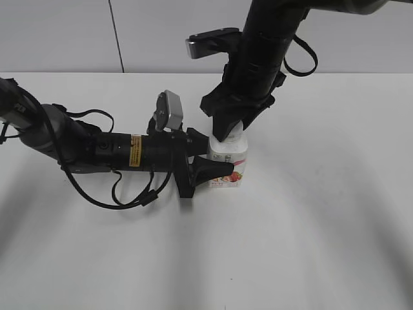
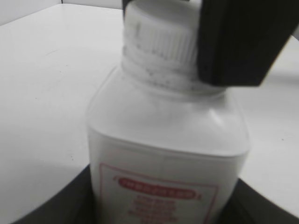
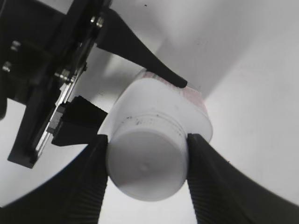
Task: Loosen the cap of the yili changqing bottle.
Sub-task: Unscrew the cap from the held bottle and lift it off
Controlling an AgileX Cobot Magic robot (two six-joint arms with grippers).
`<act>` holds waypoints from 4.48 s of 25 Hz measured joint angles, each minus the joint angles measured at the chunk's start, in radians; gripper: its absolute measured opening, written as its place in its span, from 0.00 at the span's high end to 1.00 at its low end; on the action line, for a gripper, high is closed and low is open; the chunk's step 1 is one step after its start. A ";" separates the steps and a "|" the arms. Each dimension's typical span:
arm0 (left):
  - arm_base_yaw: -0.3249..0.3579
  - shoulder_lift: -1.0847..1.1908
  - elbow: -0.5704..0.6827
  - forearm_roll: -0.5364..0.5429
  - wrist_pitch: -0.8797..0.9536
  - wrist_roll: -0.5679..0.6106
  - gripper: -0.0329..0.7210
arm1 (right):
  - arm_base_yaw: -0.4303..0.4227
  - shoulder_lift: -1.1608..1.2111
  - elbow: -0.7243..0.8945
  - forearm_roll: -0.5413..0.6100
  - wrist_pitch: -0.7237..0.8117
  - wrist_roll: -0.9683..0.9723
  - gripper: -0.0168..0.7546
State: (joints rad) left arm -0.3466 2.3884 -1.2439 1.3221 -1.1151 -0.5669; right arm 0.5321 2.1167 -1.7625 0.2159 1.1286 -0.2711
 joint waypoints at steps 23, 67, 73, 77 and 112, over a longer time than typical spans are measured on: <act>0.001 0.000 0.000 -0.002 0.004 -0.008 0.46 | 0.000 0.000 -0.006 0.001 -0.020 -0.793 0.46; 0.001 0.000 0.000 0.000 0.002 -0.004 0.46 | 0.000 0.000 -0.009 0.023 -0.002 -0.981 0.29; 0.001 0.000 0.000 0.000 0.002 -0.004 0.46 | 0.000 -0.001 -0.018 0.028 -0.002 -0.956 0.29; 0.001 0.000 0.000 0.000 0.002 -0.004 0.46 | 0.000 -0.021 -0.018 0.028 -0.002 -0.927 0.28; 0.001 0.000 0.000 -0.002 0.002 -0.004 0.46 | 0.000 -0.079 -0.018 0.034 0.055 0.420 0.28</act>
State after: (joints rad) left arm -0.3457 2.3884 -1.2439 1.3205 -1.1132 -0.5709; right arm 0.5321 2.0375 -1.7806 0.2504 1.1840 0.1490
